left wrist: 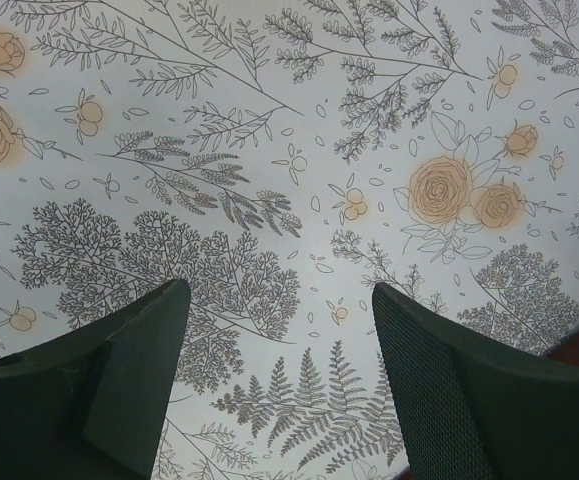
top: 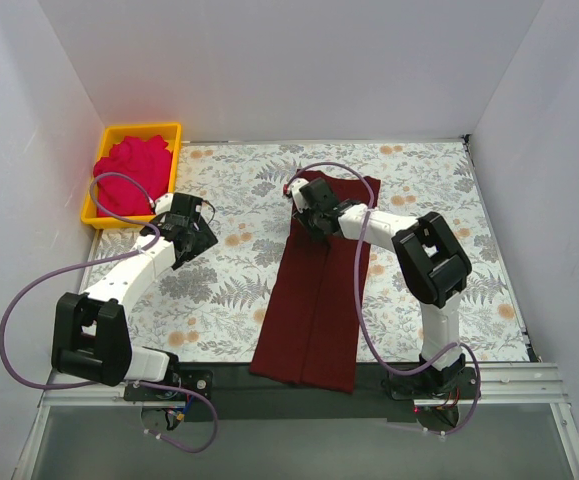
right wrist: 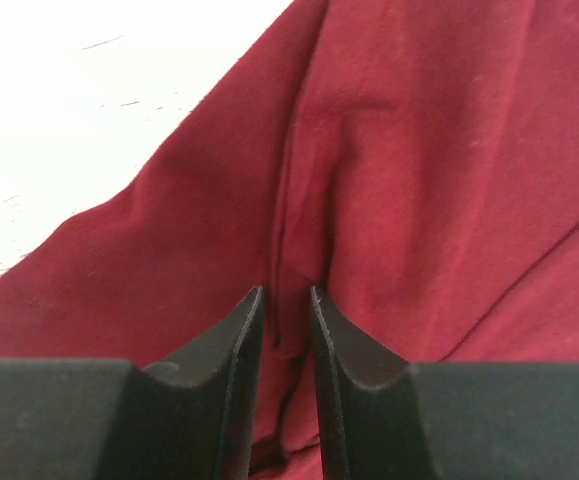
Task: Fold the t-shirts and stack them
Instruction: Fold the tshirt
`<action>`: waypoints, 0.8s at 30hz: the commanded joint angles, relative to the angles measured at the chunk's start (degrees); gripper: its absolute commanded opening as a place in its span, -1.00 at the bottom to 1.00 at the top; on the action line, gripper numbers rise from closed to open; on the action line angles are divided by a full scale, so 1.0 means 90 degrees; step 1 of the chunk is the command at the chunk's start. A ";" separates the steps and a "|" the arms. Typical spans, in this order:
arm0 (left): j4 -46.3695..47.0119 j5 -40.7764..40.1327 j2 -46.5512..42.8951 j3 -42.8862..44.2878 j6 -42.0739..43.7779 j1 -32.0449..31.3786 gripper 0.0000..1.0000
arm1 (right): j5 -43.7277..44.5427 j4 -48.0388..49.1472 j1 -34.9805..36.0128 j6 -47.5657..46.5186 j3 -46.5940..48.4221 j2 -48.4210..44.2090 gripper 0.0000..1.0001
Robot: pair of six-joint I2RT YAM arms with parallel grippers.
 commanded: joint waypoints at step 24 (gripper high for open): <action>0.0210 0.0048 -0.0099 -0.0007 0.0164 0.0025 0.46 | -0.0180 -0.0569 0.0209 0.0118 0.0764 -0.0193 -0.97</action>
